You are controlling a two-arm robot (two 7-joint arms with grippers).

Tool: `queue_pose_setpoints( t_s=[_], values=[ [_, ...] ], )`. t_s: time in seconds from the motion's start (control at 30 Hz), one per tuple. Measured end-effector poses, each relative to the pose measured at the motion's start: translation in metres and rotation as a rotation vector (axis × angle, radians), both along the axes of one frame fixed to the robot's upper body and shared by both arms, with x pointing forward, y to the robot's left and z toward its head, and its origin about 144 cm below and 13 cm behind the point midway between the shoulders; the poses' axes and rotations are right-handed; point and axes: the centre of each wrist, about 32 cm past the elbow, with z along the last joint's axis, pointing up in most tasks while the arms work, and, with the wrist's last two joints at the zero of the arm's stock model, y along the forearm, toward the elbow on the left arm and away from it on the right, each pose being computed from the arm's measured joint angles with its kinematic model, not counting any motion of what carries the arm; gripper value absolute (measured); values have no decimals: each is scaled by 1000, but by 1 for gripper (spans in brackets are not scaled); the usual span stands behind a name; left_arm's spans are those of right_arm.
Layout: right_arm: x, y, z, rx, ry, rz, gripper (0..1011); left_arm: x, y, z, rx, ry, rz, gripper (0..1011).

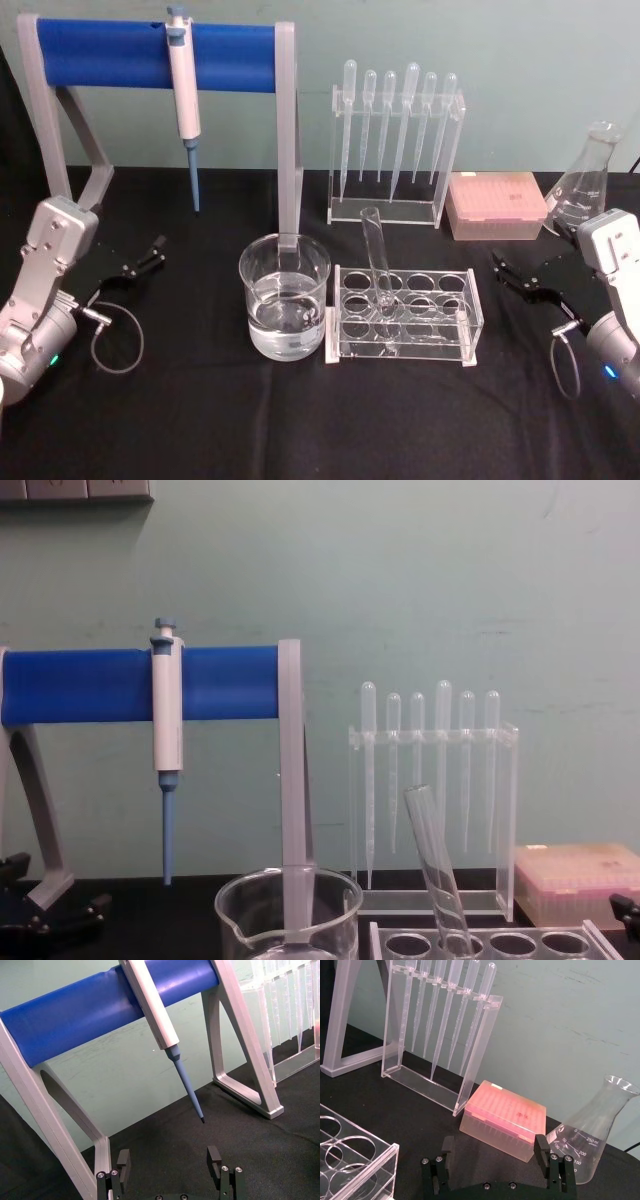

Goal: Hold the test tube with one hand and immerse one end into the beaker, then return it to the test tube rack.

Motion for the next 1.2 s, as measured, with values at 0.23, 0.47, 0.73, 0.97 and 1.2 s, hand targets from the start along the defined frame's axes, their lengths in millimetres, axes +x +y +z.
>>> queue_pose_setpoints(
  t_s=[0.23, 0.47, 0.73, 0.97, 1.2],
  values=[
    [0, 0, 0, 0, 0, 0, 1002, 0, 0, 0, 0, 0, 0, 1000],
    [0, 0, 0, 0, 0, 0, 1002, 0, 0, 0, 0, 0, 0, 1000],
    [0, 0, 0, 0, 0, 0, 1002, 0, 0, 0, 0, 0, 0, 1000],
    [0, 0, 0, 0, 0, 0, 1002, 0, 0, 0, 0, 0, 0, 1000],
    [0, 0, 0, 0, 0, 0, 1002, 0, 0, 0, 0, 0, 0, 1000]
  ],
)
